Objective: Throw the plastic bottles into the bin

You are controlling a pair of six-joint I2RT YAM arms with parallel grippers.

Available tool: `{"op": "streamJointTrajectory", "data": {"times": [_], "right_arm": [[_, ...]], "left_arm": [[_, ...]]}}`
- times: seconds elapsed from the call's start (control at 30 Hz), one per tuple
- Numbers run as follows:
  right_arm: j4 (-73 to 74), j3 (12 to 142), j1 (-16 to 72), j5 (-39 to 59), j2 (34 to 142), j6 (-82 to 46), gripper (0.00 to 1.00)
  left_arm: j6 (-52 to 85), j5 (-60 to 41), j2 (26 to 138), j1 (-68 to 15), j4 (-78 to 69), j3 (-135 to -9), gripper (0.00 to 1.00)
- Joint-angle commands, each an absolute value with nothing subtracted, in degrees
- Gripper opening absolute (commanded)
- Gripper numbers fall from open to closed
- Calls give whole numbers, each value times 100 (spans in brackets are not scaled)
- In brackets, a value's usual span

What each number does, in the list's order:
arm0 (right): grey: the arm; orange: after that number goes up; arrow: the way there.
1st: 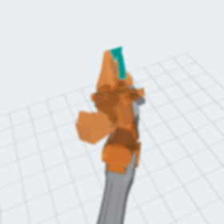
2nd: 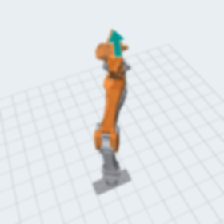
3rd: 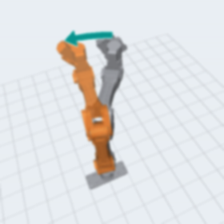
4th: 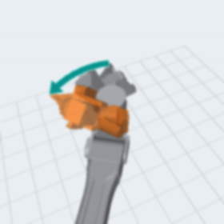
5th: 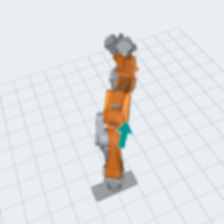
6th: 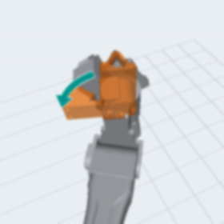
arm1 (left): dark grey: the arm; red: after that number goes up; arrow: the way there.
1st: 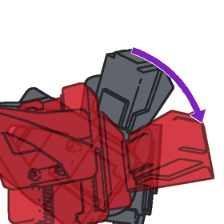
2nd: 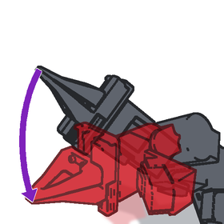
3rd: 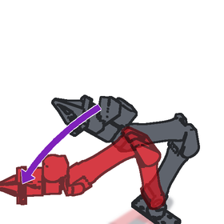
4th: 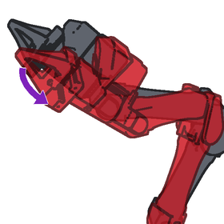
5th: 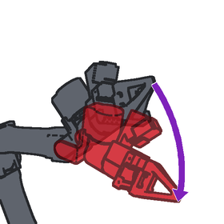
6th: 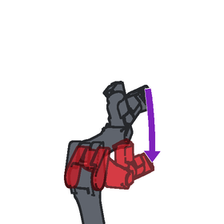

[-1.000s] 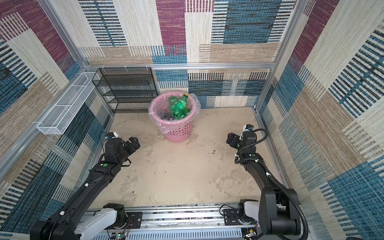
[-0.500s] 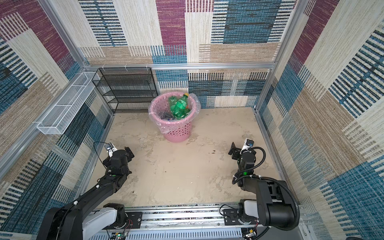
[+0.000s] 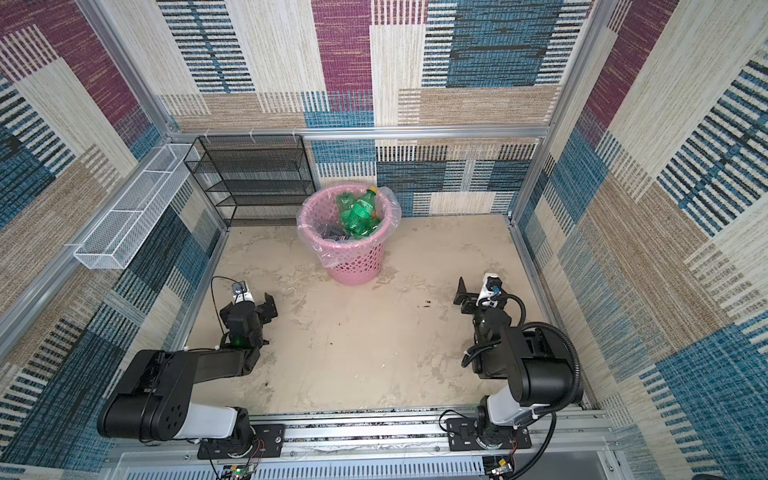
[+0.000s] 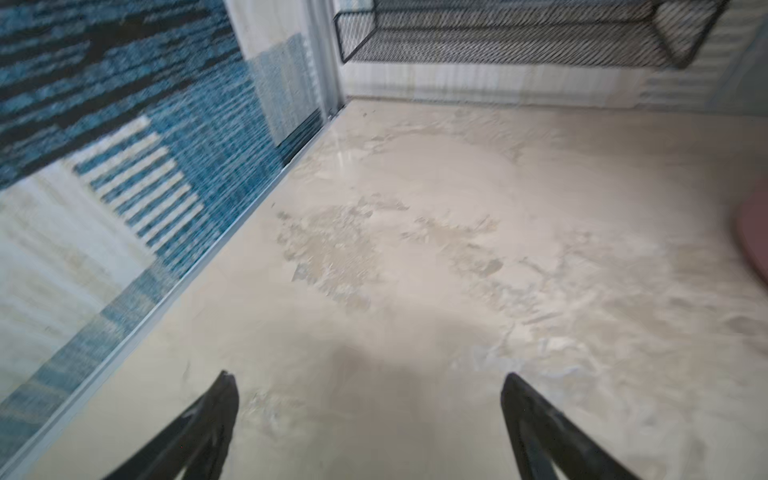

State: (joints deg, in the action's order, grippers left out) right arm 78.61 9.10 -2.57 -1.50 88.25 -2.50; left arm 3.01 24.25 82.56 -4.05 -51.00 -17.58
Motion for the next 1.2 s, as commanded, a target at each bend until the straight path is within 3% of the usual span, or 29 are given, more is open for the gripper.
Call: {"op": "streamJointTrajectory", "data": {"times": [0.0, 0.23, 0.37, 1.17], "right_arm": [[8111, 900, -246, 10, 8843, -167, 99], [7930, 1022, -244, 159, 8859, -102, 99], [7692, 1153, -246, 886, 8885, 163, 99], [7756, 1121, -246, 724, 8872, 88, 98]], "left_arm": [[54, 1550, 8636, -294, -5421, -1910, 99], [136, 1565, 8816, -193, -4965, -2294, 99], [134, 1548, 8812, -189, -4964, -2301, 99], [117, 1561, 8811, -185, -5013, -2291, 98]]}}
